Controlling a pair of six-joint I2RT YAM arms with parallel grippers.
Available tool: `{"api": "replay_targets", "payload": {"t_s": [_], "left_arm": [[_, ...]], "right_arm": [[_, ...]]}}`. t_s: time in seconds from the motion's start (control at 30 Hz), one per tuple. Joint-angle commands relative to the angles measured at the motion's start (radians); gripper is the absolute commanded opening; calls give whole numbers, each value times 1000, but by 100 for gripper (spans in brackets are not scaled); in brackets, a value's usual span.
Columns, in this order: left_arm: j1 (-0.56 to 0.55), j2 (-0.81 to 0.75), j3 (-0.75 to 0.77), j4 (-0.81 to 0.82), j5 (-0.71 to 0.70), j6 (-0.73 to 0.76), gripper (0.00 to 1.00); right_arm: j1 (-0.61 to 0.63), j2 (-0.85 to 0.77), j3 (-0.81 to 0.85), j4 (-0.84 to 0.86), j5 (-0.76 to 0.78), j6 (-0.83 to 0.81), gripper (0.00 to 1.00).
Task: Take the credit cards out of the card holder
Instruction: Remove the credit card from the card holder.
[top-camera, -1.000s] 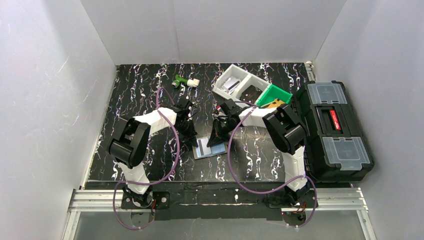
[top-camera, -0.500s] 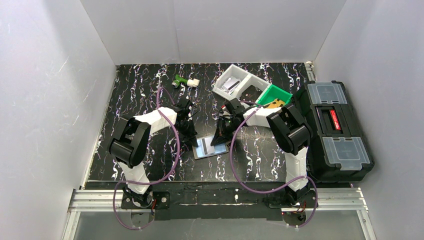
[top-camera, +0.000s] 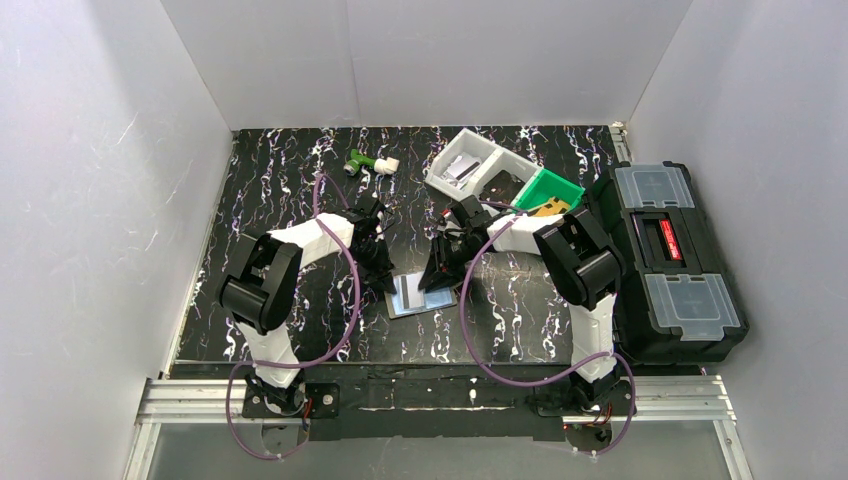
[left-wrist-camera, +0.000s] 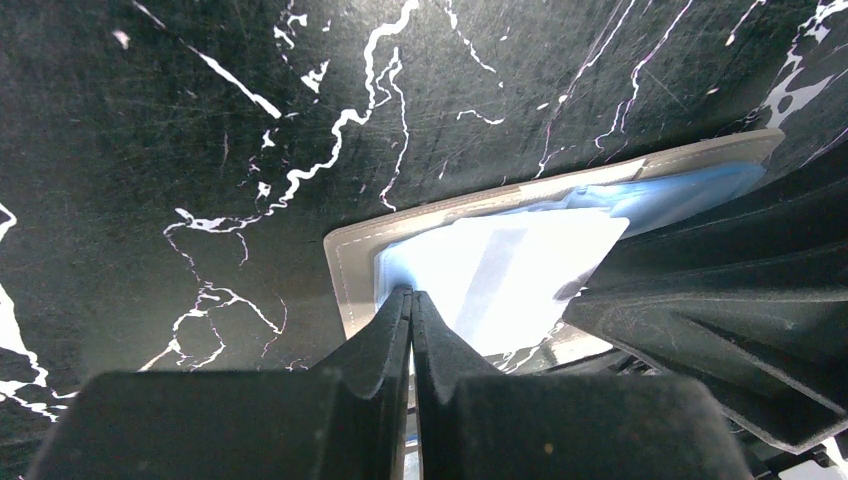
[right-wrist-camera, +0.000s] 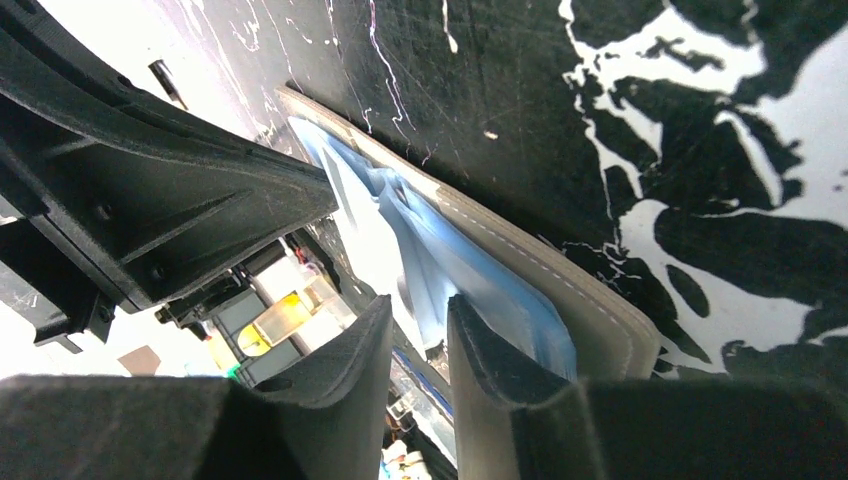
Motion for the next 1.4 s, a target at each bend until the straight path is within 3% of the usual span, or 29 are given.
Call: {"api": "replay_targets", "payload": {"t_s": [0.0, 0.13, 0.57, 0.8, 1.37], "left_arm": [[-4, 67, -30, -45, -95, 32, 0], [-8, 77, -24, -43, -89, 36, 0], [-19, 103, -13, -55, -104, 30, 0], [-20, 120, 2, -93, -155, 26, 0], [-18, 133, -2, -123, -204, 14, 0]], "right_arm": [[-1, 32, 7, 1, 8, -15, 35], [0, 47, 14, 17, -3, -3, 36], [14, 58, 58, 16, -12, 8, 22], [13, 25, 53, -1, 17, -4, 7], [-48, -83, -25, -83, 140, -86, 3]]}}
